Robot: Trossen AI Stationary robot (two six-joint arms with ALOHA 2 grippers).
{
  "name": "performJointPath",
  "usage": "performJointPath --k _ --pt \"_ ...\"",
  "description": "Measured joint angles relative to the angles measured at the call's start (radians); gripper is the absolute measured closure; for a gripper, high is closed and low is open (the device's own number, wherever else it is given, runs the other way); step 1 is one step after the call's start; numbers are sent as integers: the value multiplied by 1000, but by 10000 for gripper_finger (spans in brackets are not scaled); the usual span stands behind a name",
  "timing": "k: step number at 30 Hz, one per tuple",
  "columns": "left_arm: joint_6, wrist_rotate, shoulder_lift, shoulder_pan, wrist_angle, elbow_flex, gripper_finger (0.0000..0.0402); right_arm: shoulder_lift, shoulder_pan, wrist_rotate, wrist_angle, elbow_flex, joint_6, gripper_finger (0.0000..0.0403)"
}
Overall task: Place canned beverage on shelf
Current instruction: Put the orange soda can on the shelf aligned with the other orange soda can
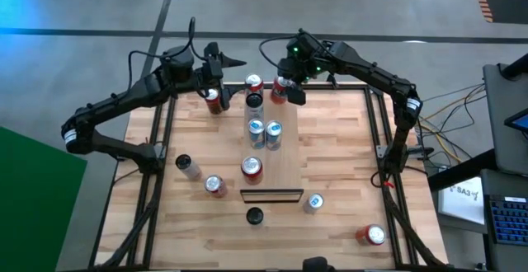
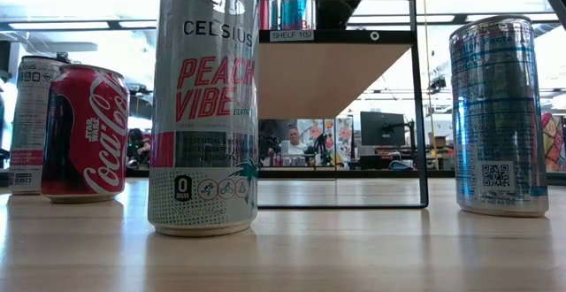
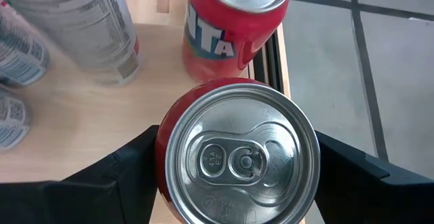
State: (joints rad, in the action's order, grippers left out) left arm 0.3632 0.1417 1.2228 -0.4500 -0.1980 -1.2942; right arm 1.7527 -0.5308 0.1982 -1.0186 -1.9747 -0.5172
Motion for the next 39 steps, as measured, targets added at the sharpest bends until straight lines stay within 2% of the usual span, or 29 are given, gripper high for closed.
performJointPath --k 34,39 --pt "-44 0 -8 0 -9 1 125 0 3 -41 -34 4 45 114" --pt "-44 0 -8 0 -12 1 125 0 3 -42 -42 4 48 103"
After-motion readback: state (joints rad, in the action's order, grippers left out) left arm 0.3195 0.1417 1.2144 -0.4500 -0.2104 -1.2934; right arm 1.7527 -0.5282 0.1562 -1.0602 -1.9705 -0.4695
